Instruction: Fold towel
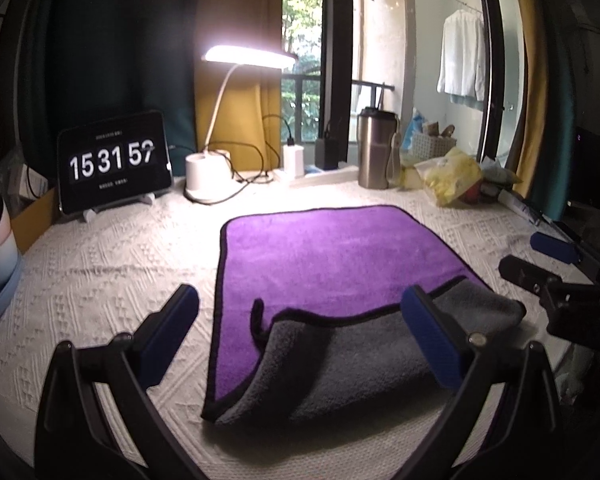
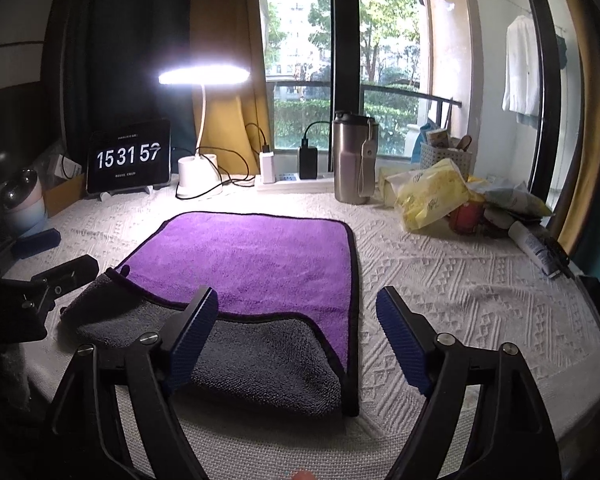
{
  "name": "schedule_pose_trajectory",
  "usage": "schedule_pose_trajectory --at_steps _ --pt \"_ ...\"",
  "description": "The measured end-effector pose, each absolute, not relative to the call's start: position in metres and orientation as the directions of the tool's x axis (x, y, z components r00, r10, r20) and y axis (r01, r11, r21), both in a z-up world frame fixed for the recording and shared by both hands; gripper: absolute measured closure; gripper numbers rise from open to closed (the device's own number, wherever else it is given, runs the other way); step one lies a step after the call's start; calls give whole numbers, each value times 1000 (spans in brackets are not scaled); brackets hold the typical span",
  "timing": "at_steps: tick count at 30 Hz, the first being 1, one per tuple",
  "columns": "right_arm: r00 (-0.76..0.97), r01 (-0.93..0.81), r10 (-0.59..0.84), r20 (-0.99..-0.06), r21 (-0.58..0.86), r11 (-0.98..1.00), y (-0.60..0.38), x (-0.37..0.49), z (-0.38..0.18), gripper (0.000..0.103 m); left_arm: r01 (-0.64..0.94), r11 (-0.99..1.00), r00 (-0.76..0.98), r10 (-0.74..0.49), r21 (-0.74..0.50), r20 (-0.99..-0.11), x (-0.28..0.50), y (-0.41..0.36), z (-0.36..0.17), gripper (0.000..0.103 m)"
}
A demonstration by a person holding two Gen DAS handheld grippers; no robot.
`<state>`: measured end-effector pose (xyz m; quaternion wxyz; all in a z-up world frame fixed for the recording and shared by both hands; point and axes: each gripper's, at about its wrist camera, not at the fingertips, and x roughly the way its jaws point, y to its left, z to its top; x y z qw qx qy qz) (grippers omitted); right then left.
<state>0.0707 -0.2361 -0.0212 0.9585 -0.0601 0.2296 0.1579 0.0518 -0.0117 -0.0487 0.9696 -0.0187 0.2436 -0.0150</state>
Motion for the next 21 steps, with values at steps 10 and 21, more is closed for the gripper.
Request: schedule_pose_trajectory --at_steps 10,21 --pt "734 -326 279 -619 40 945 -242 109 -51 51 36 998 798 -64 -59 -600 77 -15 -74 25" --pt "693 -367 253 -675 -28 930 -229 113 -66 88 34 997 722 -68 -64 -689 91 -16 -93 64"
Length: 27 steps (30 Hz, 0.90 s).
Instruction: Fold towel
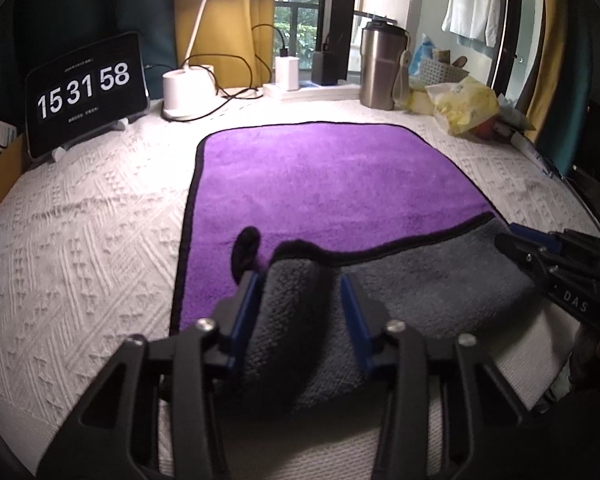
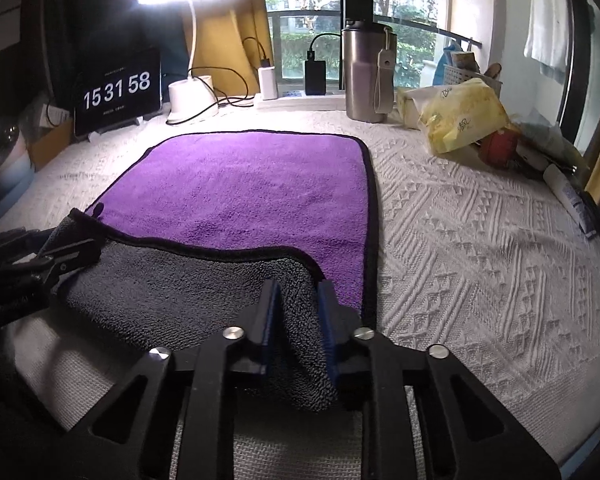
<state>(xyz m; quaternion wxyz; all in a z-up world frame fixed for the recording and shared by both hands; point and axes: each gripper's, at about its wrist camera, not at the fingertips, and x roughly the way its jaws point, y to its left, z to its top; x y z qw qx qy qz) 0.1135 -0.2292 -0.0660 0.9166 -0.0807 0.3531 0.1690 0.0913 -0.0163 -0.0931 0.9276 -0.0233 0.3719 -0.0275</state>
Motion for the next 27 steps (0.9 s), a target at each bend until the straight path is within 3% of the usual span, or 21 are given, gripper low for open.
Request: schedule_pose_trajectory --at_steps 2,8,27 --pt "699 -369 260 -666 -25 929 -230 112 -64 92 35 997 722 -73 -69 -688 91 -15 -92 77" --pt "739 -374 268 -618 -46 926 -227 106 -50 94 56 995 745 -95 -81 -661 87 -14 -83 91" --pt "819 -372 274 -504 -102 923 -221 113 -8 94 72 992 821 -116 -101 -559 88 -3 -44 93"
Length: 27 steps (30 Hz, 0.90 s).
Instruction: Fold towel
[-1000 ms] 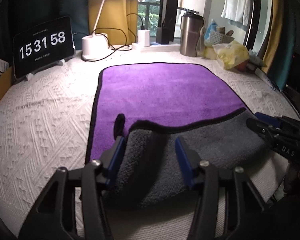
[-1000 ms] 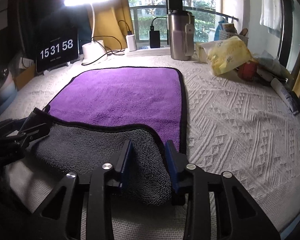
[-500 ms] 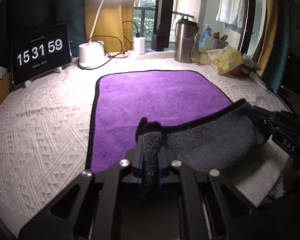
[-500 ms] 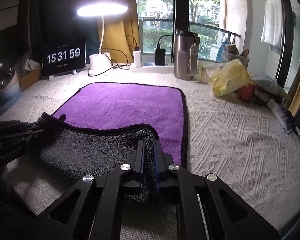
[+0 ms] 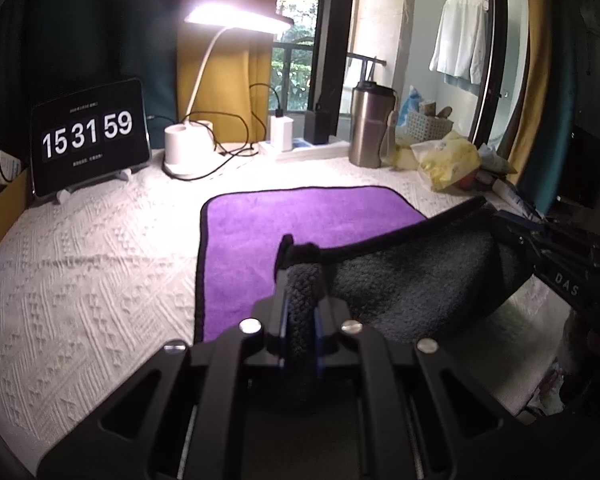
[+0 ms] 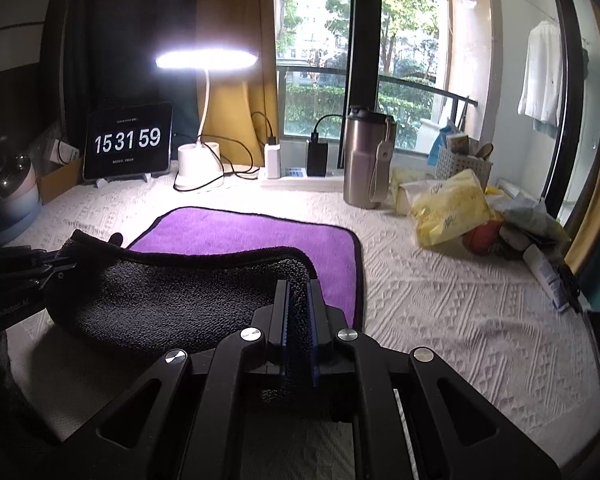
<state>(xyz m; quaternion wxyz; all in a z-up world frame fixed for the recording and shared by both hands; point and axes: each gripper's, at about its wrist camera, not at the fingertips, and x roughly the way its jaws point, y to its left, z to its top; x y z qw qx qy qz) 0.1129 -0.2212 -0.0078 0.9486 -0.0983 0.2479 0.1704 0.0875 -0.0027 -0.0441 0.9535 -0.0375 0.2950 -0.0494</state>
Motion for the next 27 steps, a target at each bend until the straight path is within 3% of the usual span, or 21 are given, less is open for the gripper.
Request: schedule_pose_trajectory --at_steps 11,27 --pt "856 -352 255 -449 -146 924 -224 138 8 94 111 993 865 -113 -34 -489 110 -10 -20 93" --pt "875 -339 263 -406 -126 932 -223 182 29 94 109 993 887 -119 -49 -446 158 -4 -2 93"
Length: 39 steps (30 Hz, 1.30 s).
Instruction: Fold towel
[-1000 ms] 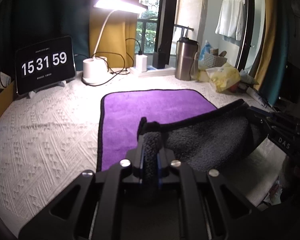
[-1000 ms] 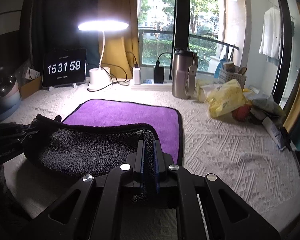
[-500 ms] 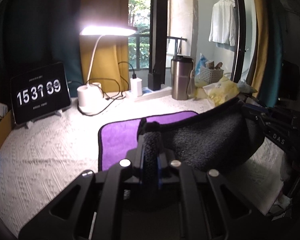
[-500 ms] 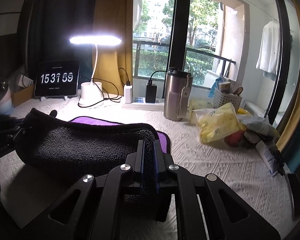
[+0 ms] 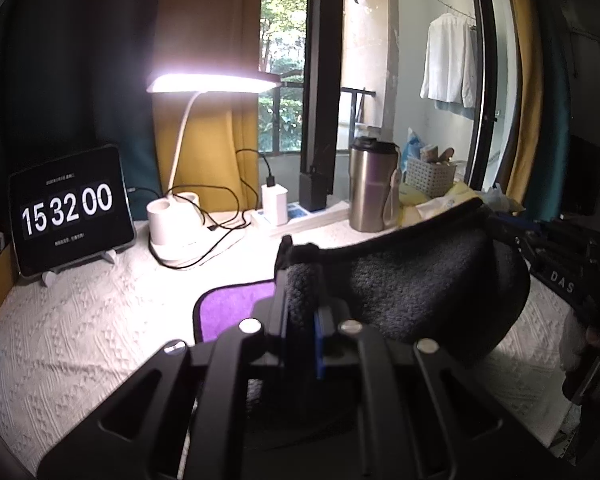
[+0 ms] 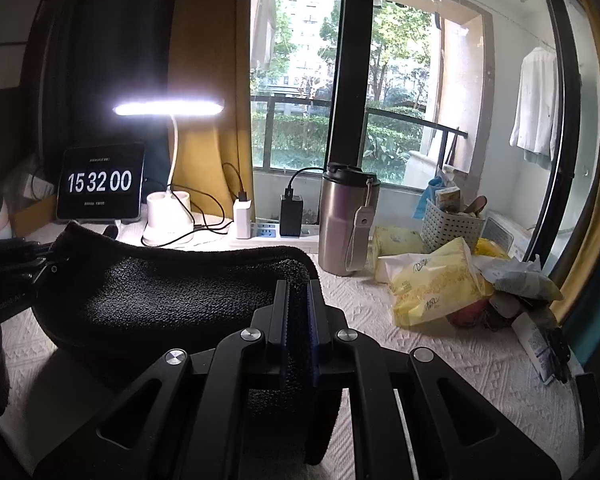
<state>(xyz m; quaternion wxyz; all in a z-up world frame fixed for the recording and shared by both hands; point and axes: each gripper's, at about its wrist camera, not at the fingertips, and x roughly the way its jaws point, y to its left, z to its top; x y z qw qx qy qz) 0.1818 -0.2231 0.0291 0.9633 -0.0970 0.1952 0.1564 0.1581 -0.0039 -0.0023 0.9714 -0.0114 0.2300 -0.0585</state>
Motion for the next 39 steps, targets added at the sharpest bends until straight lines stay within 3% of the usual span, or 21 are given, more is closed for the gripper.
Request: schedule_pose_trajectory --at_steps 21,39 --pt "838 -322 223 -498 -121 939 -202 257 1 94 58 997 865 -80 -60 -496 230 8 -21 93" --pt "795 -315 176 -580 -147 938 -191 289 -27 94 25 999 813 -3 29 -582 272 4 -57 92"
